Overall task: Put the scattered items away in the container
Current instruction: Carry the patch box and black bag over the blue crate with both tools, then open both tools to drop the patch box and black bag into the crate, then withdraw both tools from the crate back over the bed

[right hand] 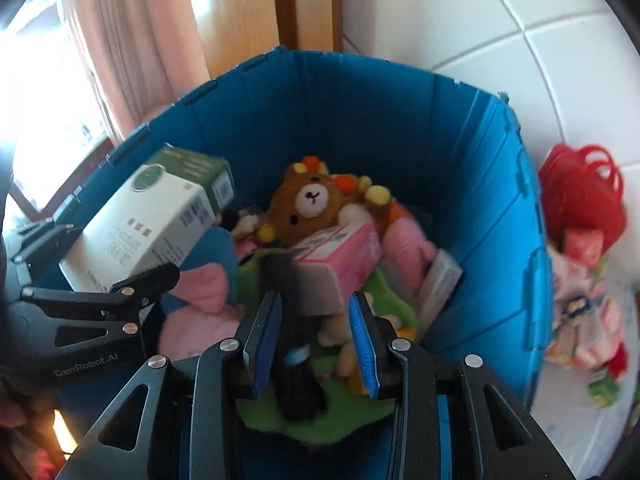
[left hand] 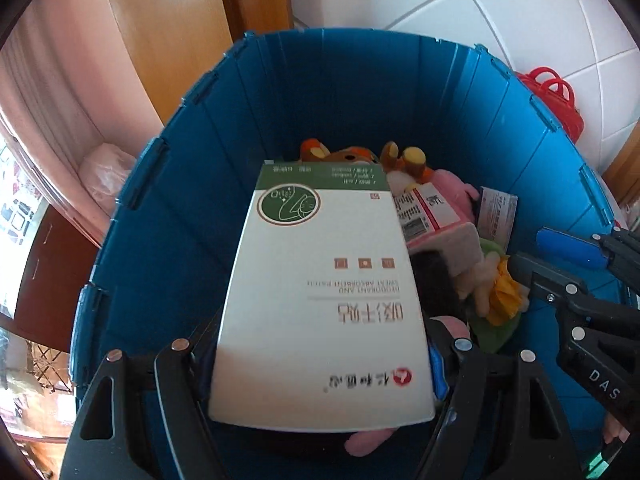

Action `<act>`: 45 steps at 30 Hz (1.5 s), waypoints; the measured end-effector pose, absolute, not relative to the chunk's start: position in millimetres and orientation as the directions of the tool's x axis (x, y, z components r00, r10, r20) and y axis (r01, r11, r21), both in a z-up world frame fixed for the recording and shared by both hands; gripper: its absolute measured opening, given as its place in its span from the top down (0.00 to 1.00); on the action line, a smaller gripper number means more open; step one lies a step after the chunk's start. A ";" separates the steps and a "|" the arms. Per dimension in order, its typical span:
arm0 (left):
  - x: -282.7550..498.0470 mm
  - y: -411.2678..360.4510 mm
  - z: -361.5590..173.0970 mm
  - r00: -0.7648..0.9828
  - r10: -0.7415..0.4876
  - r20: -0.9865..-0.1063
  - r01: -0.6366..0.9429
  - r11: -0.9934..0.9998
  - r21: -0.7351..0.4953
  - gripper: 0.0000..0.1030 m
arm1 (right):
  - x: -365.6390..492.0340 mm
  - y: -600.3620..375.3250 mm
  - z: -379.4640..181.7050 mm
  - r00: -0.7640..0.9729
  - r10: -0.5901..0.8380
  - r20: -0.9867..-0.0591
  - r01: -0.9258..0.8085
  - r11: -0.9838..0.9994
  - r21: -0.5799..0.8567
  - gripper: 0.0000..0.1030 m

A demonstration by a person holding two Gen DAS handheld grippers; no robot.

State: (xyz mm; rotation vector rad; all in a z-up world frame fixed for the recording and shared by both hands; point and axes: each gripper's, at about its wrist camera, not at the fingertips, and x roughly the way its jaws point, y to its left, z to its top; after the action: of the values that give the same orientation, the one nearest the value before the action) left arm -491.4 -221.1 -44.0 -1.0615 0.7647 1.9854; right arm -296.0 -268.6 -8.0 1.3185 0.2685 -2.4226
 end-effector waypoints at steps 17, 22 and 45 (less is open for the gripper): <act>-463.6 -236.1 -36.0 -0.418 0.383 -0.824 -0.862 -0.452 0.228 0.19 | -270.1 -259.5 12.1 -0.513 -0.252 -0.820 0.420 -0.907 0.017 0.20; -446.3 -254.4 -26.8 -0.433 0.451 -0.780 -0.866 -0.449 0.221 0.19 | -250.7 -251.7 21.9 -0.565 -0.245 -0.788 0.422 -0.906 -0.021 0.11; -267.2 -316.2 27.7 -0.469 0.810 -0.353 -0.883 -0.437 0.171 0.02 | -120.2 -44.0 25.9 -0.780 -0.222 -0.585 0.176 -0.975 0.136 0.00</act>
State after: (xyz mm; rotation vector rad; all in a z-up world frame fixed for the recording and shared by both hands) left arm -267.2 -316.2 27.7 -0.2648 0.4036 2.0299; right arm -120.2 -44.0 25.9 0.9265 -0.1086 -2.7777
